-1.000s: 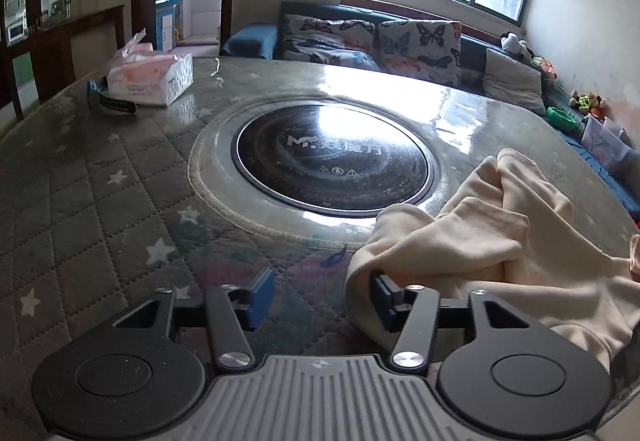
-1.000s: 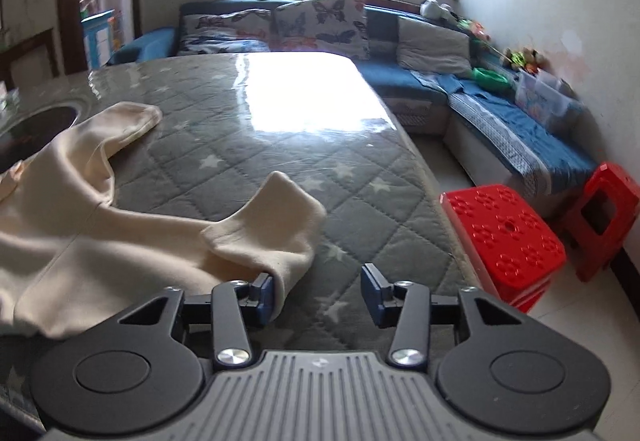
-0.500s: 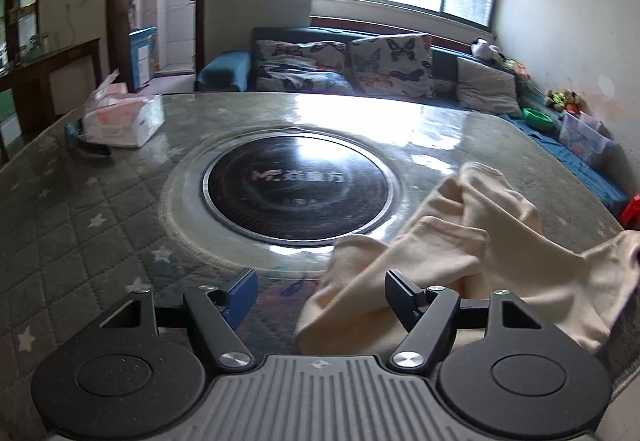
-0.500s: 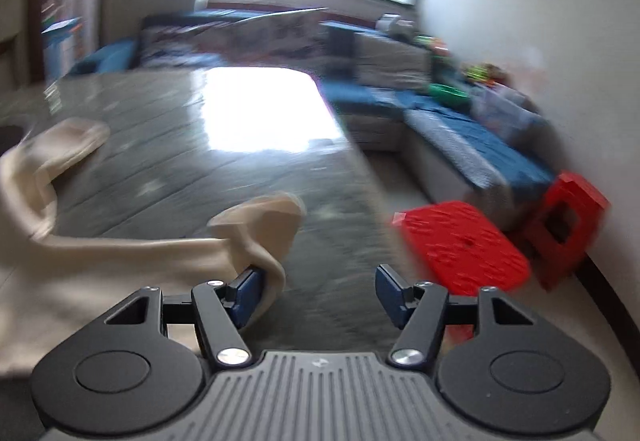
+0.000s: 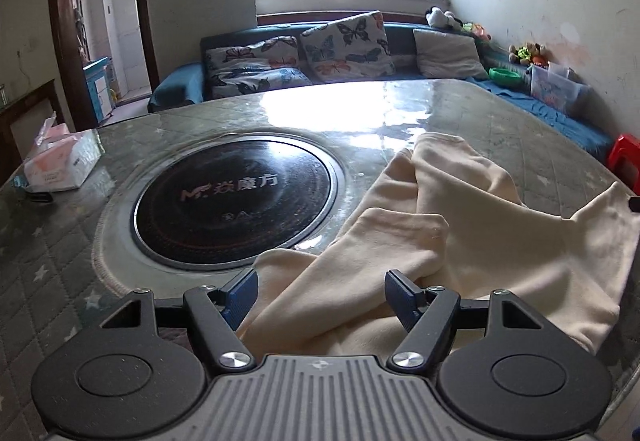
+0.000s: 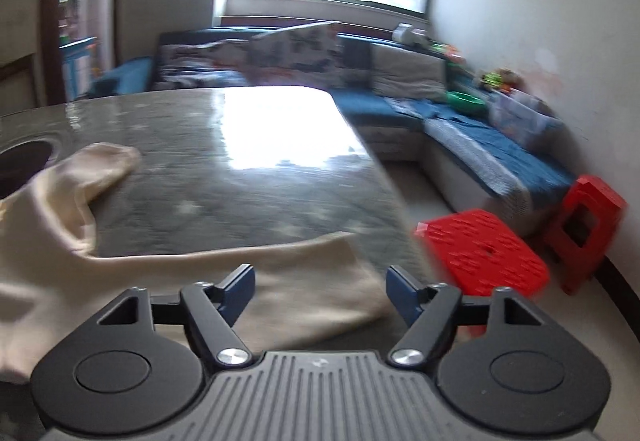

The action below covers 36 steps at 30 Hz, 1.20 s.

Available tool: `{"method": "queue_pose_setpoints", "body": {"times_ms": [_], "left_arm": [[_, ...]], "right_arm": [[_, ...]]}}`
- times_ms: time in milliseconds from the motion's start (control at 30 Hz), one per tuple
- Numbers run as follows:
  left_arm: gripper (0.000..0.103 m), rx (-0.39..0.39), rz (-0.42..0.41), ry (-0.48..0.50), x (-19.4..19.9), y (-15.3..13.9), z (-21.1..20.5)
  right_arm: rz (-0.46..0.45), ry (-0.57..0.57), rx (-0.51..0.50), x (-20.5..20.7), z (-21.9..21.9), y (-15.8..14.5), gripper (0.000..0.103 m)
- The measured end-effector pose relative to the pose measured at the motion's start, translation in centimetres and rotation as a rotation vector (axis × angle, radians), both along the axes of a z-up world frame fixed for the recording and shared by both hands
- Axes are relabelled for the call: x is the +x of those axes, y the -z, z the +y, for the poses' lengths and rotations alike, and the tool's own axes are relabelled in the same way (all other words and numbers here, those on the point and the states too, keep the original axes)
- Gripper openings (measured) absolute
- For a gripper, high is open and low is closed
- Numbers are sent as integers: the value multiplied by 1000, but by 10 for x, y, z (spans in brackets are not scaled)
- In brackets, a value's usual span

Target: Fold clothes

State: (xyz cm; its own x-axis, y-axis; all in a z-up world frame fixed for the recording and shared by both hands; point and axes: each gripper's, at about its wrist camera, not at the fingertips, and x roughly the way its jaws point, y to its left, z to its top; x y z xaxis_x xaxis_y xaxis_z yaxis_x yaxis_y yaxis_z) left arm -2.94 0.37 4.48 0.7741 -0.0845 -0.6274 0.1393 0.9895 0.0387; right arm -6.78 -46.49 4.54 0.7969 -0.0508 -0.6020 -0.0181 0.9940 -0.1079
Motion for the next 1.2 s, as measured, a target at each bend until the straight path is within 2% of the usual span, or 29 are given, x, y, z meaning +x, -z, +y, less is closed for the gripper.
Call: {"method": "queue_pose_setpoints", "body": {"times_ms": [200, 433, 600, 700, 767, 800, 833, 967, 1100, 1200], "left_arm": [[73, 20, -12, 81, 13, 1, -23], [71, -29, 29, 35, 20, 9, -8], [65, -68, 56, 30, 22, 13, 7], [52, -85, 80, 42, 25, 17, 9], [33, -87, 80, 50, 25, 17, 9], [29, -90, 77, 54, 24, 17, 10], [19, -95, 72, 52, 23, 15, 11], [8, -128, 52, 23, 19, 9, 23], [6, -132, 13, -24, 13, 2, 35], [6, -156, -41, -97, 11, -8, 51]], "right_arm": [[38, -124, 0, 9, 44, 13, 78], [68, -157, 17, 14, 59, 23, 82], [73, -155, 31, 17, 55, 24, 84], [74, -154, 33, 17, 54, 25, 84], [74, -151, 33, 17, 55, 25, 85], [75, -150, 33, 18, 55, 25, 85], [75, -150, 33, 18, 55, 25, 85], [77, -149, 30, 19, 55, 25, 85], [75, -148, 29, 19, 55, 25, 85], [76, -146, 32, 18, 55, 25, 85]]}}
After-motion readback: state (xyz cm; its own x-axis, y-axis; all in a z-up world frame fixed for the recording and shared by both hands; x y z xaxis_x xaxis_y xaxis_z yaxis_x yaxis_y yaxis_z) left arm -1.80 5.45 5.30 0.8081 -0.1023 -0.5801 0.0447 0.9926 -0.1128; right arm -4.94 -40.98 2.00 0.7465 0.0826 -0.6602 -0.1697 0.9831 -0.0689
